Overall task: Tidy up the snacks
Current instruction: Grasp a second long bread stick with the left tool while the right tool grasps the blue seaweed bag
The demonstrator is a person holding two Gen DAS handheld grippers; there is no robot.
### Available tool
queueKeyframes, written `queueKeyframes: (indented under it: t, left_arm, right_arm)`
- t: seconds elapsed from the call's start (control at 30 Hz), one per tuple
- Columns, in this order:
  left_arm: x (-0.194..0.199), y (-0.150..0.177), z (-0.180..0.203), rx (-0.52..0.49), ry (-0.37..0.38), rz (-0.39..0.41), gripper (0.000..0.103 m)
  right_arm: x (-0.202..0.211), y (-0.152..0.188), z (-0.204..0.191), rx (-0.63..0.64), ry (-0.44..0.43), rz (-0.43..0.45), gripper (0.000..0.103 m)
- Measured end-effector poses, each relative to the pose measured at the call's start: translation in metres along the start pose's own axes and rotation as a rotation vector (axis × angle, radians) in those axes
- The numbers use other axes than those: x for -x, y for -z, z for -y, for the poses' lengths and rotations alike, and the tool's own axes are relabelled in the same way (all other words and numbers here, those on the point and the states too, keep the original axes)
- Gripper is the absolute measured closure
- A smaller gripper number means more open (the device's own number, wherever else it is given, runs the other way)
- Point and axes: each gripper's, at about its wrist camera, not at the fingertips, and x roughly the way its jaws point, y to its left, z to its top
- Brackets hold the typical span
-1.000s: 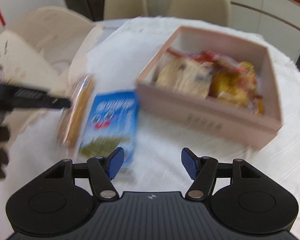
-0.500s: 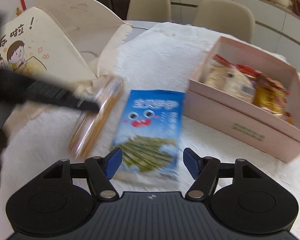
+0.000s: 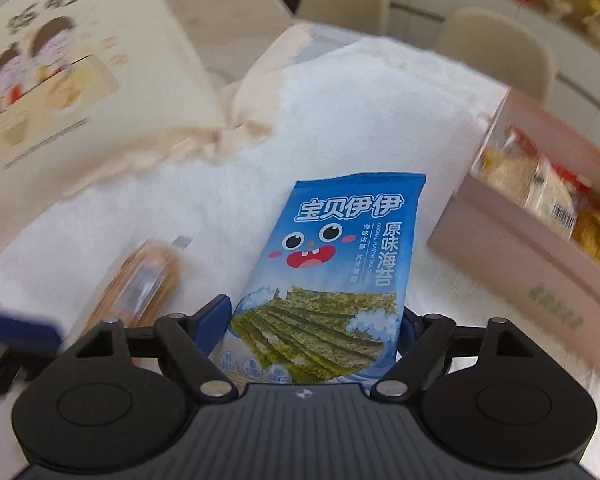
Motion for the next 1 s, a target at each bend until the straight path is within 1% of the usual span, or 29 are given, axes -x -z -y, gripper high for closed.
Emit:
queueKeyframes:
  t: [0.07,0.13,0.2,0.27,0.3,0.33,0.37,0.43,0.5,0.6,0.67,0.77,0.83,0.9,0.97,1.0]
  left_arm:
    - [-0.001,0.000,0.003,0.000,-0.008,-0.004,0.055]
    - [-0.004,0.001,0.008,-0.026,0.007,-0.020,0.056]
    - [-0.012,0.000,0.014,-0.052,0.029,-0.044,0.057]
    - [-0.025,-0.001,0.020,-0.086,0.043,-0.076,0.057]
    - [-0.030,-0.001,0.024,-0.117,0.038,-0.073,0.057]
    - [-0.031,-0.002,0.027,-0.147,0.042,-0.052,0.058]
    - [-0.032,-0.003,0.029,-0.168,0.052,-0.046,0.064]
    - [-0.037,-0.004,0.031,-0.184,0.091,-0.051,0.065]
    - [-0.038,-0.003,0.037,-0.211,0.120,-0.068,0.066]
    - [-0.042,-0.001,0.053,-0.280,0.200,-0.130,0.067]
    - [-0.043,0.006,0.067,-0.349,0.232,-0.173,0.067]
    - [-0.043,0.021,0.083,-0.462,0.235,-0.202,0.067]
    - [-0.042,0.023,0.086,-0.496,0.229,-0.190,0.067]
    - [-0.041,0.021,0.082,-0.477,0.224,-0.182,0.067]
    - [-0.039,0.015,0.076,-0.445,0.191,-0.154,0.068]
    - [-0.038,0.012,0.071,-0.422,0.176,-0.143,0.068]
  right_arm:
    - [0.017,0.018,0.008,-0.020,-0.030,-0.009,0.026]
    - [0.031,0.037,0.013,-0.038,-0.030,-0.027,0.026]
    - [0.041,0.052,0.015,-0.058,-0.008,-0.040,0.025]
    - [0.053,0.066,0.017,-0.114,0.010,-0.064,0.025]
    - [0.057,0.072,0.019,-0.149,0.015,-0.073,0.024]
    - [0.062,0.079,0.020,-0.181,0.027,-0.076,0.024]
    - [0.066,0.085,0.019,-0.209,0.049,-0.076,0.024]
    - [0.072,0.096,0.021,-0.283,0.097,-0.068,0.024]
    - [0.079,0.106,0.021,-0.335,0.126,-0.055,0.023]
    - [0.092,0.116,0.020,-0.401,0.171,-0.058,0.023]
    - [0.098,0.122,0.021,-0.449,0.181,-0.059,0.023]
    - [0.107,0.128,0.022,-0.472,0.203,-0.057,0.023]
    - [0.116,0.128,0.021,-0.456,0.241,-0.038,0.023]
    - [0.129,0.129,0.019,-0.413,0.284,0.014,0.023]
    - [0.140,0.131,0.018,-0.374,0.311,0.073,0.023]
    - [0.142,0.131,0.019,-0.358,0.310,0.090,0.023]
